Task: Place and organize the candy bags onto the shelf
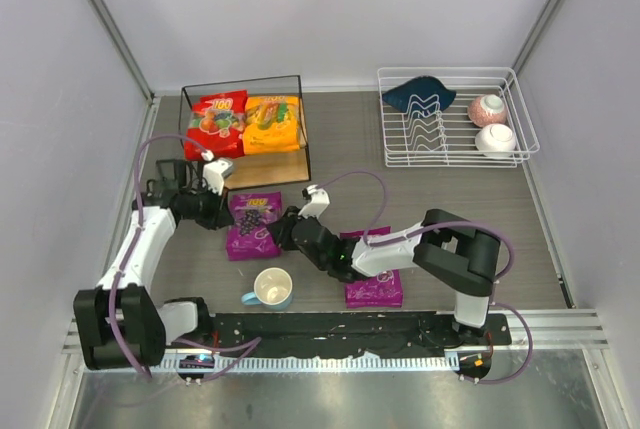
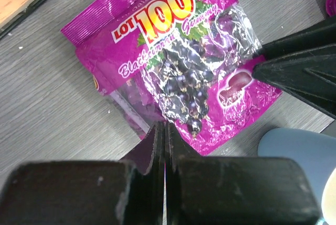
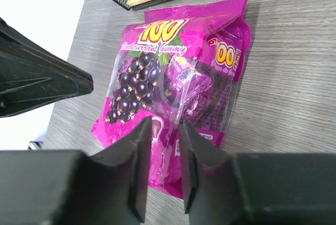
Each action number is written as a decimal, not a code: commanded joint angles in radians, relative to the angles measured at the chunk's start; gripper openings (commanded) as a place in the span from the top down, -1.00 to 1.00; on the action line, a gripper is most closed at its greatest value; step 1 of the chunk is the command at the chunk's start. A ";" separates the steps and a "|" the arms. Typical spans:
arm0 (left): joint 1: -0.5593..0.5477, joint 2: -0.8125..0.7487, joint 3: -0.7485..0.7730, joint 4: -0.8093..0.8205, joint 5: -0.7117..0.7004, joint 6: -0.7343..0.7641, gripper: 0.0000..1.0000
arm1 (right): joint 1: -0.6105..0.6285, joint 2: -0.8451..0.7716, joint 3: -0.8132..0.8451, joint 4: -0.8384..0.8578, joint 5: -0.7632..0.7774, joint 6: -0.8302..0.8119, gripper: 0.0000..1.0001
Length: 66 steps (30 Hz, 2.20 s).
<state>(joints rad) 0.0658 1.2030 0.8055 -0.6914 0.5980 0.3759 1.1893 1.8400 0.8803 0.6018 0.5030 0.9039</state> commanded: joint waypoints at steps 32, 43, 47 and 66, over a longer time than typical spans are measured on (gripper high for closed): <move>0.002 -0.505 -0.333 0.177 -0.026 0.299 -0.47 | -0.146 -0.131 -0.027 -0.086 -0.169 -0.207 -0.26; 0.000 -0.628 -0.448 0.265 -0.015 0.288 -0.48 | -0.149 -0.030 0.062 -0.069 -0.253 -0.201 -0.27; 0.002 -0.605 -0.439 0.260 0.002 0.299 -0.48 | -0.160 -0.004 0.083 -0.071 -0.271 -0.175 -0.27; 0.000 -0.569 -0.419 0.250 0.000 0.278 -0.42 | -0.178 0.117 0.164 -0.028 -0.373 -0.155 0.98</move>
<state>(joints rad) 0.0658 0.6445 0.3607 -0.4610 0.6018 0.6788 1.0111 1.9469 1.0286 0.5247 0.1493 0.7559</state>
